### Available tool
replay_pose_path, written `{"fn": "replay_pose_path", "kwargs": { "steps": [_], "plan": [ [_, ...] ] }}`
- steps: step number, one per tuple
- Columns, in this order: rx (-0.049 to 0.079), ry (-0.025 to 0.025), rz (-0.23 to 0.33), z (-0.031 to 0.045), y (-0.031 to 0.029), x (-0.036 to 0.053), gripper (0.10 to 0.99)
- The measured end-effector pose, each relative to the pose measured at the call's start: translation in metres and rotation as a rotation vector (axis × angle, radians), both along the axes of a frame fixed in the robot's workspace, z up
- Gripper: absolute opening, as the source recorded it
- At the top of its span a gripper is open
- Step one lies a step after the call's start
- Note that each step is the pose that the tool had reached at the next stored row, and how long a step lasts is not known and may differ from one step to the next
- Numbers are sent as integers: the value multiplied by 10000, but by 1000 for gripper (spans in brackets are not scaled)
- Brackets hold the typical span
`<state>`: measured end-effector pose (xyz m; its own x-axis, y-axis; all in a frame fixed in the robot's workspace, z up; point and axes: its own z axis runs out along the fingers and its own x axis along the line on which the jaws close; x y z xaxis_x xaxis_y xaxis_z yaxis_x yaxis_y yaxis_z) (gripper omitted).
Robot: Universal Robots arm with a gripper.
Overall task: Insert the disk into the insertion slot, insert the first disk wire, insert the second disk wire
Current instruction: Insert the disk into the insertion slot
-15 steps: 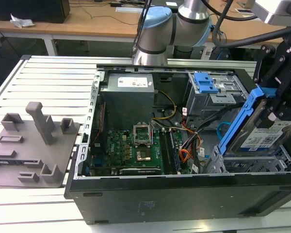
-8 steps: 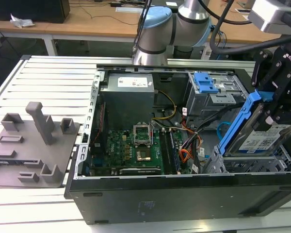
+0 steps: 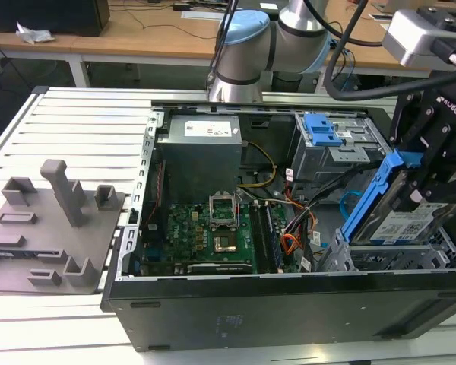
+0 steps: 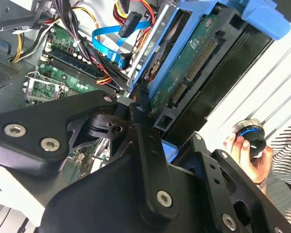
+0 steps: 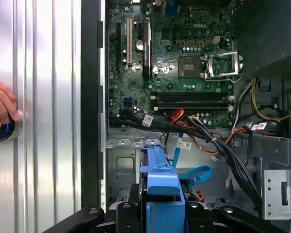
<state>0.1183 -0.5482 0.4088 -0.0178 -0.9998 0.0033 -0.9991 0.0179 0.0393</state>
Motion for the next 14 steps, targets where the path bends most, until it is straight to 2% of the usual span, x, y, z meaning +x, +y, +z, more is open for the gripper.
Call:
{"fn": "replay_pose_path", "kwargs": {
  "steps": [14],
  "plan": [
    [0,0,0,-197,0,0,361]
  ]
}}
